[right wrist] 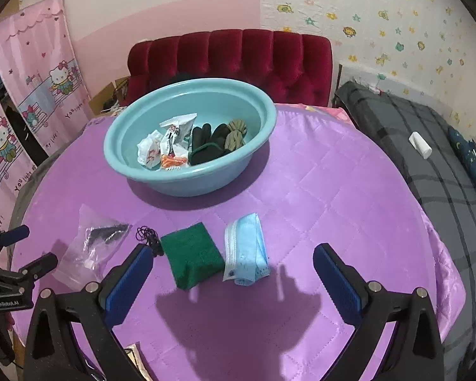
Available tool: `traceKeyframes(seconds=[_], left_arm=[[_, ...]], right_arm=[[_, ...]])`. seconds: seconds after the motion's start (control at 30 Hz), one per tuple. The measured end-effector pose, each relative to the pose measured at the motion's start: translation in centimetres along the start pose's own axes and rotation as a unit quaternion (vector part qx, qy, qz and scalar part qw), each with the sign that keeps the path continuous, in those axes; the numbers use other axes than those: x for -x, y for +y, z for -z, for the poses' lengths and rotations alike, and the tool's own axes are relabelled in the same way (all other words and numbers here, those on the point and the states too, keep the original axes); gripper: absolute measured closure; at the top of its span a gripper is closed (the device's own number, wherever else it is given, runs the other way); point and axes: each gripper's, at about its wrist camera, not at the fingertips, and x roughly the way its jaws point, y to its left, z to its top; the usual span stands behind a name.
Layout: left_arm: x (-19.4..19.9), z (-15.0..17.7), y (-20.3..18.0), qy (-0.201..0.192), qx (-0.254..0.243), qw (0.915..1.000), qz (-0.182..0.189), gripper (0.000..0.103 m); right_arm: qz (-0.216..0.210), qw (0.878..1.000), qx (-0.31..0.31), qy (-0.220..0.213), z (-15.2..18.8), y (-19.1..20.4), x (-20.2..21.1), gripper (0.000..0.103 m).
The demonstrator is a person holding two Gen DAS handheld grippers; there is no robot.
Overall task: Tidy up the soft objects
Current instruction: 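Withdraw both tools and move toward the clear zip bag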
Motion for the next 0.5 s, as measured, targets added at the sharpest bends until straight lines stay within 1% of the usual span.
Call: traceKeyframes(seconds=[0.07, 0.13, 0.27, 0.5], left_arm=[[-0.1, 0.5, -0.2, -0.001, -0.002, 1.0000, -0.001, 0.000], [-0.3, 0.8, -0.3, 0.002, -0.004, 1.0000, -0.001, 0.000], [-1.1, 1.0, -0.4, 0.012, -0.005, 0.9999, -0.004, 0.000], [-2.8, 1.3, -0.4, 0.035, -0.001, 0.9994, -0.003, 0.000]], right_arm=[[0.002, 1.000, 0.007, -0.003, 0.4, 0.1, -0.1, 0.000], [0.005, 1.000, 0.011, 0.005, 0.9, 0.0, -0.7, 0.000], [0.002, 1.000, -0.009, 0.027, 1.3, -0.9, -1.8, 0.000], [0.000, 0.999, -0.020, 0.048, 1.6, -1.7, -3.3, 0.000]])
